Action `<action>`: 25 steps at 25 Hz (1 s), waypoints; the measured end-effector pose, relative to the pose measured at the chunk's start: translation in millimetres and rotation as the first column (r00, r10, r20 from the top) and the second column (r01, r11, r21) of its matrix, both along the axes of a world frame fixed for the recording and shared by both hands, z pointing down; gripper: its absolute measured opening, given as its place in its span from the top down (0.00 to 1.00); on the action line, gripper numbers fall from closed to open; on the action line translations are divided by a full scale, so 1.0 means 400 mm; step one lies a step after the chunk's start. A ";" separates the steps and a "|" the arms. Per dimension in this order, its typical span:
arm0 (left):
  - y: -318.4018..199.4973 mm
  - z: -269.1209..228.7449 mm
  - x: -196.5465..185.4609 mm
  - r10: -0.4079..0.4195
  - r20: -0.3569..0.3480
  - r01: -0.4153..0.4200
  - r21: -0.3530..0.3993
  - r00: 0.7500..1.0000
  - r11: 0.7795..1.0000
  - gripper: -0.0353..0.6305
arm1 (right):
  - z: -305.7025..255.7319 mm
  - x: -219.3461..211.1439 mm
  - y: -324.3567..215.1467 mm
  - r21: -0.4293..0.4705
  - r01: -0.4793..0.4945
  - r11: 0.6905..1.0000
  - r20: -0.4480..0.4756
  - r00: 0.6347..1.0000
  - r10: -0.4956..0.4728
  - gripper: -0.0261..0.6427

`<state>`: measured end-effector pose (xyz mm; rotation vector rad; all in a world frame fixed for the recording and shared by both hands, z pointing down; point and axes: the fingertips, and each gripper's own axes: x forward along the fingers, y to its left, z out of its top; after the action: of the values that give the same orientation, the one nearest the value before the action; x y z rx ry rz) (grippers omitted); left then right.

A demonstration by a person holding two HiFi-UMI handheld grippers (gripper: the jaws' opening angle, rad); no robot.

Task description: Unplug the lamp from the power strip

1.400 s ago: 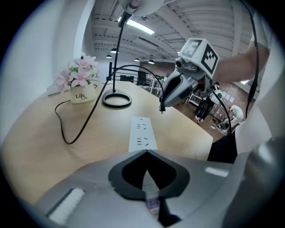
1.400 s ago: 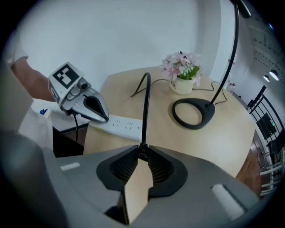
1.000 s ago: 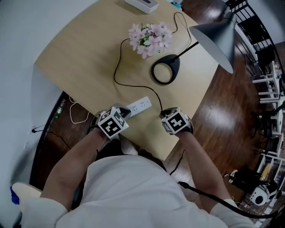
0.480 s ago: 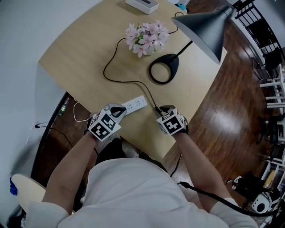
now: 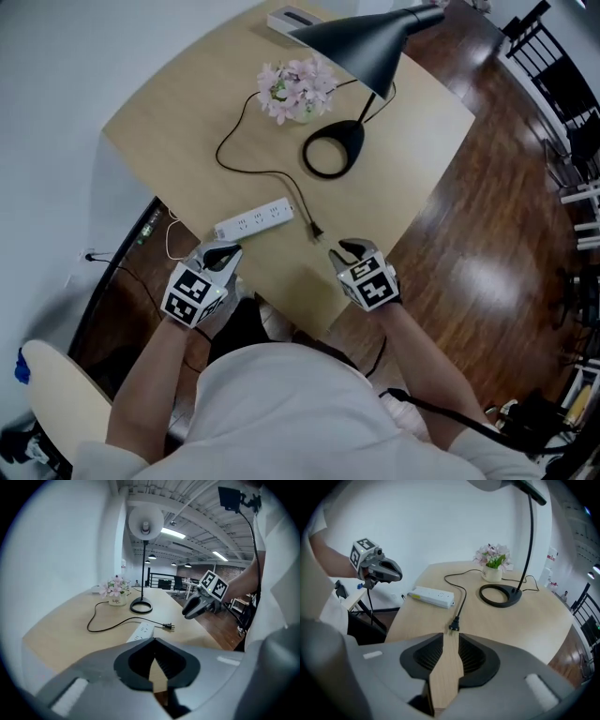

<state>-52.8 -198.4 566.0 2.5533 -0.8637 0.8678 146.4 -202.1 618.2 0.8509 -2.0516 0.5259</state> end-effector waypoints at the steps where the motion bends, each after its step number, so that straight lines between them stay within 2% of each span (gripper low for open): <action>1: 0.027 -0.019 -0.014 -0.034 -0.005 0.034 0.010 0.999 0.999 0.94 | -0.018 0.013 0.022 0.018 0.004 1.000 0.022 1.000 -0.005 0.80; 6: 0.181 -0.100 -0.095 -0.223 -0.035 0.224 0.037 0.974 0.974 0.94 | -0.083 0.033 0.129 0.083 0.046 0.996 0.152 0.987 -0.058 0.81; 9: 0.289 -0.125 -0.099 -0.276 -0.054 0.278 0.029 0.960 0.960 0.94 | -0.118 0.046 0.210 0.110 0.069 0.991 0.208 0.974 -0.091 0.81; 15: 0.414 -0.198 -0.032 -0.196 -0.089 0.204 0.093 0.977 0.975 0.94 | -0.200 0.057 0.341 0.198 0.031 0.980 0.275 0.957 -0.086 0.81; 17: 0.448 -0.241 -0.002 -0.154 -0.107 0.168 0.142 0.982 0.975 0.94 | -0.220 0.055 0.394 0.219 0.011 0.976 0.290 0.954 -0.076 0.81; 20: 0.516 -0.313 0.025 -0.090 -0.147 0.124 0.248 0.985 0.961 0.94 | -0.247 0.040 0.490 0.245 -0.024 0.969 0.305 0.951 -0.054 0.81; 23: 0.621 -0.343 0.010 -0.089 -0.212 0.141 0.243 0.973 0.960 0.94 | -0.269 0.005 0.610 0.253 -0.050 0.966 0.323 0.946 -0.036 0.81; 25: 0.694 -0.338 -0.016 -0.096 -0.223 0.145 0.217 0.970 0.965 0.94 | -0.291 -0.025 0.682 0.264 -0.056 0.963 0.340 0.940 -0.038 0.81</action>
<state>-59.1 79.1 431.0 2.6915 -1.0956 0.4715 136.3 70.5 501.7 0.9824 -2.4829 0.4266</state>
